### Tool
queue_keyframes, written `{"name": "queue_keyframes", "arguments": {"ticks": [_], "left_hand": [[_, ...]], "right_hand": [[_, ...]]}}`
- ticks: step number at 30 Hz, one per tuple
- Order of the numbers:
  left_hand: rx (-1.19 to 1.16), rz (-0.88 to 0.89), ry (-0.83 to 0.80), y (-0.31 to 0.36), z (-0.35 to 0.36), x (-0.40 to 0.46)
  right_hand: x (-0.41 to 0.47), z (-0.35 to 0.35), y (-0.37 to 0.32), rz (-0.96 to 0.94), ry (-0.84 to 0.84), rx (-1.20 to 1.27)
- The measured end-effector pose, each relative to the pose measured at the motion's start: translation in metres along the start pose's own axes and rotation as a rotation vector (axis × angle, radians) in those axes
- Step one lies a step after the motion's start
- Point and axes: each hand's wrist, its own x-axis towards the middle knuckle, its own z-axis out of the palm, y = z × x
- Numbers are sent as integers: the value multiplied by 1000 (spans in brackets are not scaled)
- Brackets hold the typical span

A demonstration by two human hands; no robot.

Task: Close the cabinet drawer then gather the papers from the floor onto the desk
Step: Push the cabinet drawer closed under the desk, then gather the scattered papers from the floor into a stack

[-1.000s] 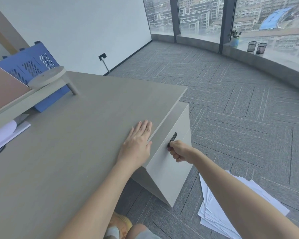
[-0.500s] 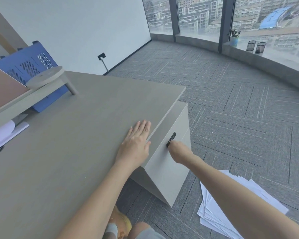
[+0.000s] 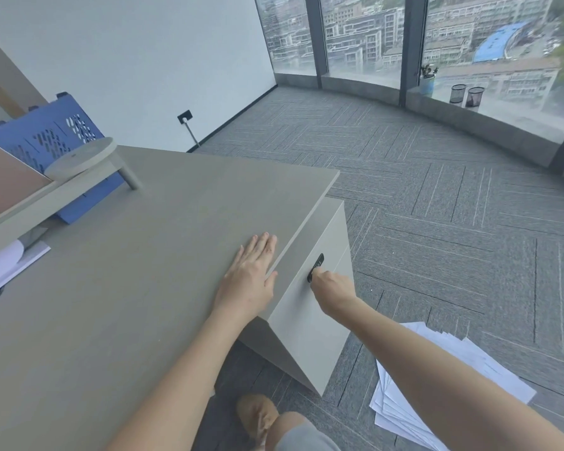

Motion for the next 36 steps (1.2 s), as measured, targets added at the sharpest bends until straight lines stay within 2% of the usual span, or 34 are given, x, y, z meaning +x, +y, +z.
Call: {"name": "queue_keyframes", "arguments": {"ticks": [4,8,13,17,19,21,23,25,28,32,36], "left_hand": [[-13,-6,-10,0,-2,-1],[-33,-6,-12,-1,-4,-1],[-103,-22,-2,-1,-6,-2],[-246,-154,36,12,-15,2],[-231,-270,79,33,-18,6],[-224,-313,176,66,-10,14],[-299,-210,312,101,2,15],[-389,-79,346,134,35,28],[-502,-47,210,164,101,53],[-629,-236,-66,178,201,71],[-672,-354,-288,184,288,68]], "right_hand": [[-1,-10,-1,63,-87,174],[-16,-14,5,75,-180,212],[-41,-8,41,157,-182,296],[-68,-1,94,301,-166,376],[-77,6,124,377,-171,406],[-87,18,157,460,-174,420],[-97,30,183,542,-166,456],[-102,46,211,635,-172,494],[-106,71,245,741,-176,537],[-108,105,282,839,-196,577],[-110,144,317,930,-222,615]]}}
